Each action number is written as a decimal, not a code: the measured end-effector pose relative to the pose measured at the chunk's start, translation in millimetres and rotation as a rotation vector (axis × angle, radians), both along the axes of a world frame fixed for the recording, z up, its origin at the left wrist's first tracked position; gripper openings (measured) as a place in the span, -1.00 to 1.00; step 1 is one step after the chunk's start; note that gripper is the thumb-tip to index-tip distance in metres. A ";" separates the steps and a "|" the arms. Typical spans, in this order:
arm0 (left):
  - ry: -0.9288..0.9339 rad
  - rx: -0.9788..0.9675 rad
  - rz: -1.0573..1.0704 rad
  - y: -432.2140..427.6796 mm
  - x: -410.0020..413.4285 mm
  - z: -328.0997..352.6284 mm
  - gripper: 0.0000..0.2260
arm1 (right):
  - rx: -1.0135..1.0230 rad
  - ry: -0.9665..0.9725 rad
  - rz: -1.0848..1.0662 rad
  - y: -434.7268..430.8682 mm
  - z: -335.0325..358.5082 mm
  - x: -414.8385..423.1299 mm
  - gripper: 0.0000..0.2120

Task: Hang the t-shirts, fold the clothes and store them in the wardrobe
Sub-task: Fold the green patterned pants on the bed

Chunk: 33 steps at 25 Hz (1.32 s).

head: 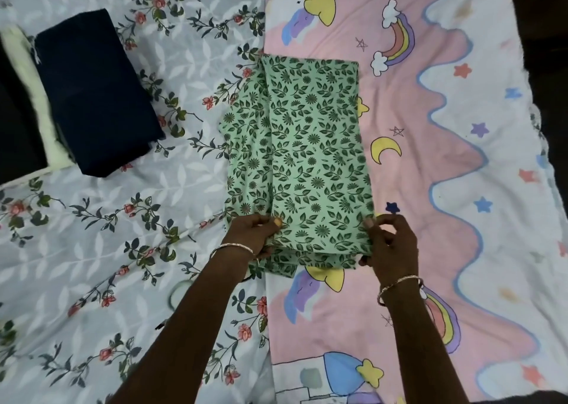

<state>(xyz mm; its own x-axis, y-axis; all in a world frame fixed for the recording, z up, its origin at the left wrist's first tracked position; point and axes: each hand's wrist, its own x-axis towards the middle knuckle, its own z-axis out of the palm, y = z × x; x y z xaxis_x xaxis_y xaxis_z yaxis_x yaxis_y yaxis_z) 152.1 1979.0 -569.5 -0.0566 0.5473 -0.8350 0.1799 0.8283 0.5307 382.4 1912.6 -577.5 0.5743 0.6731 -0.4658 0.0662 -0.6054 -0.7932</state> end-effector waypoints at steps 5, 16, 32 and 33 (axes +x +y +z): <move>0.408 0.222 -0.312 -21.5 6.2 -18.9 -0.81 | -0.252 -0.113 0.142 -20.3 -32.0 -6.6 -0.83; 0.325 0.168 -0.282 -18.9 6.8 -25.1 -0.77 | -0.316 -0.063 0.193 -16.1 -33.1 -22.4 -0.65; -0.438 0.250 0.221 28.8 -39.9 60.1 -0.85 | 0.256 1.047 -0.146 12.8 26.9 -80.2 -0.58; -0.324 0.254 0.156 26.0 -46.9 50.9 -0.83 | 0.144 1.033 -0.141 6.3 15.2 -89.7 -0.61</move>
